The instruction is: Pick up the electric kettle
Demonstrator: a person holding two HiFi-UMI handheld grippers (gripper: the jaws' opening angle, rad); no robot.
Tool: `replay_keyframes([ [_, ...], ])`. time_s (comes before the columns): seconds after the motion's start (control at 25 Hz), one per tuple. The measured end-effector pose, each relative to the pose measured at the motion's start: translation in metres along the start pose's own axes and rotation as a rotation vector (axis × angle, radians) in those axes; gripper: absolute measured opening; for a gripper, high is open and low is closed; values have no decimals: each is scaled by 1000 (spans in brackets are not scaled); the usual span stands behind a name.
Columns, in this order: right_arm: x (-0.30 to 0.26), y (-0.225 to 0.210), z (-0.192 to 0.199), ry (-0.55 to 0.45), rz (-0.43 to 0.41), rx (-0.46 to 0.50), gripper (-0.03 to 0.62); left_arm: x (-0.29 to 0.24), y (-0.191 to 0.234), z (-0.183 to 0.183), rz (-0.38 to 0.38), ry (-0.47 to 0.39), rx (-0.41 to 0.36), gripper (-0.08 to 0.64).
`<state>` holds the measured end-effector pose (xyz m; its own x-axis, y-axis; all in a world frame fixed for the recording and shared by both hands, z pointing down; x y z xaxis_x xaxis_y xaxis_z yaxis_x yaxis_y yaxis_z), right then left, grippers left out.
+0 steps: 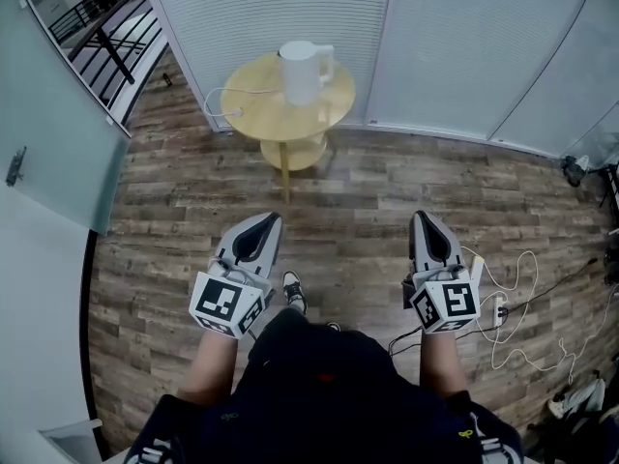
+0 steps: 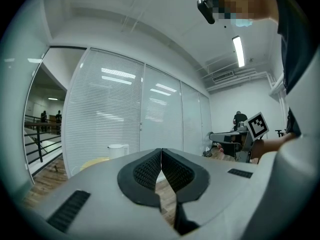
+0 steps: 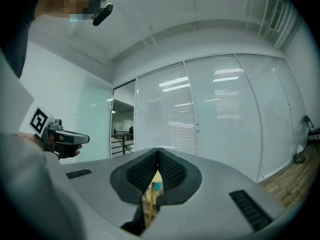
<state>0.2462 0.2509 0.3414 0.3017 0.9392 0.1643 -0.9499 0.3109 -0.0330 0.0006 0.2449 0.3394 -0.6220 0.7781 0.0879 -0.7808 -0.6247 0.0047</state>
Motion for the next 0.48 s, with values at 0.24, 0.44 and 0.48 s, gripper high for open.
replay_keyframes([
  [0.24,-58,-15,8,13,36,21,25,-48,47,3,32,-19,13,23],
  [0.44,-128,-6,12,12,21,50,25,-84,105,4,34,-27,24,23],
  [0.48,-142,-5,13,14,21,52,25,-92,116,4,36,-28,25,23],
])
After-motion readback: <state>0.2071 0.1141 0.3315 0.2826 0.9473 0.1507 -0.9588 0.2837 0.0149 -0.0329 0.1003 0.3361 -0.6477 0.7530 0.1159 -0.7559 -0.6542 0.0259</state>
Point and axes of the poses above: the fingertips, and each gripper's own axes: x backward along the fingers, y to its left, z out of its underside, the point moved 1 cm from there along x, backward along the fingers, and after that the axes turned 10 degrees about -y, right-handed, at the moved point
